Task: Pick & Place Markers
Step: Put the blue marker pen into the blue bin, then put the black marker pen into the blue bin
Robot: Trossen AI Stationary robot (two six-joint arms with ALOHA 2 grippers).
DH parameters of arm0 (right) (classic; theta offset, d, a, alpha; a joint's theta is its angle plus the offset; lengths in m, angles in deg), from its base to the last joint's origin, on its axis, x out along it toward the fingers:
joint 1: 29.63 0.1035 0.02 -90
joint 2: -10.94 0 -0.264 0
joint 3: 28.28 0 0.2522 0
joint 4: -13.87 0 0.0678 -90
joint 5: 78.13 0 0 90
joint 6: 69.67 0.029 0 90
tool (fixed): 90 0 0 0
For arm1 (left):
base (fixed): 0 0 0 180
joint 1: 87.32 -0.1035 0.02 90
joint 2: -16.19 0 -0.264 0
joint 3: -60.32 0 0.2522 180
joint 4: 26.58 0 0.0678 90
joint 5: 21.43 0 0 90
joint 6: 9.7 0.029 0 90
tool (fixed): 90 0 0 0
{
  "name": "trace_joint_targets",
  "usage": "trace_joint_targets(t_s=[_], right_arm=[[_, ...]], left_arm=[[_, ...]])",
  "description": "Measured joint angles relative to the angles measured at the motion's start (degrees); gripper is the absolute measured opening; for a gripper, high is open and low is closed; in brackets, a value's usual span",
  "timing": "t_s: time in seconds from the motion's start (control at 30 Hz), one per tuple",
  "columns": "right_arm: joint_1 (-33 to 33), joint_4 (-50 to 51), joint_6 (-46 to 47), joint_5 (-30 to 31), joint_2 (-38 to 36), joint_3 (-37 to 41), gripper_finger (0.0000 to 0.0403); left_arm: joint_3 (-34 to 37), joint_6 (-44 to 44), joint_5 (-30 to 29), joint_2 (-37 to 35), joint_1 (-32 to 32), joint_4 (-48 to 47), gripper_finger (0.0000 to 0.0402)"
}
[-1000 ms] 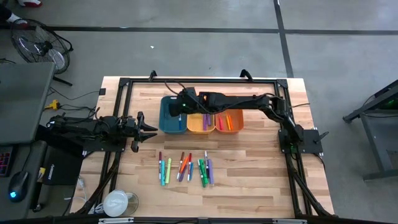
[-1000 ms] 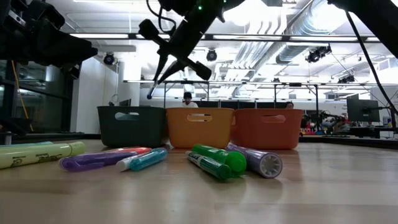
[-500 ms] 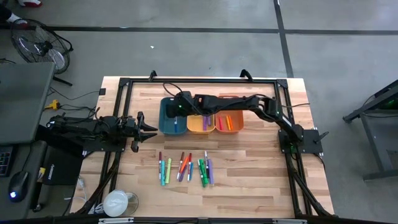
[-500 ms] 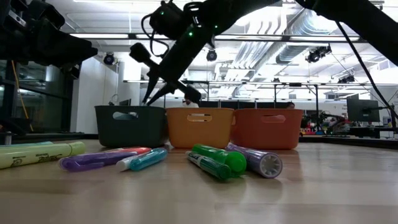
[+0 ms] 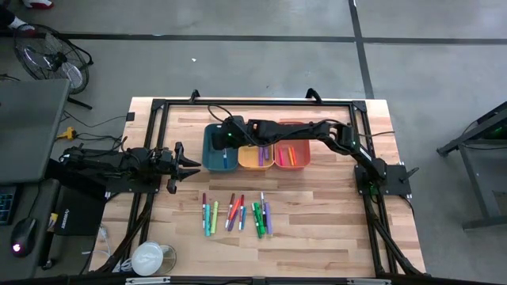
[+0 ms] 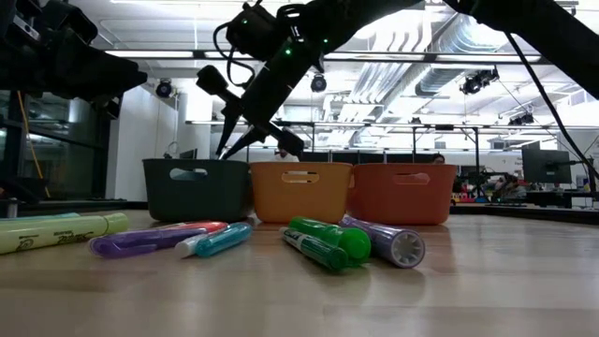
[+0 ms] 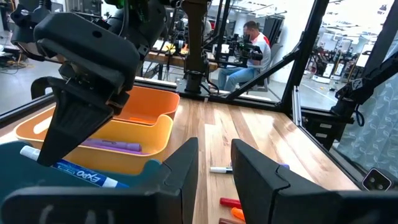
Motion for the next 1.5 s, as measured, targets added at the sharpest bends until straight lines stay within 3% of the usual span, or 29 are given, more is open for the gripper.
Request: trace_joint_targets(t_s=[0.27, 0.9, 1.5], right_arm=[[0.0, 0.0, -0.7, 0.0, 0.0, 0.0, 0.005], [0.7, 1.5, -2.8, -0.1, -2.2, 0.0, 0.0144], [9.4, 21.2, -2.2, -0.7, -7.5, 0.0, 0.0156]], left_arm=[[0.0, 0.0, 0.0, 0.0, 0.0, 0.0, 0.0094], [0.0, 0.0, -0.1, 0.0, 0.0, 0.0, 0.0094], [0.0, 0.0, -0.1, 0.0, 0.0, 0.0, 0.0094]])
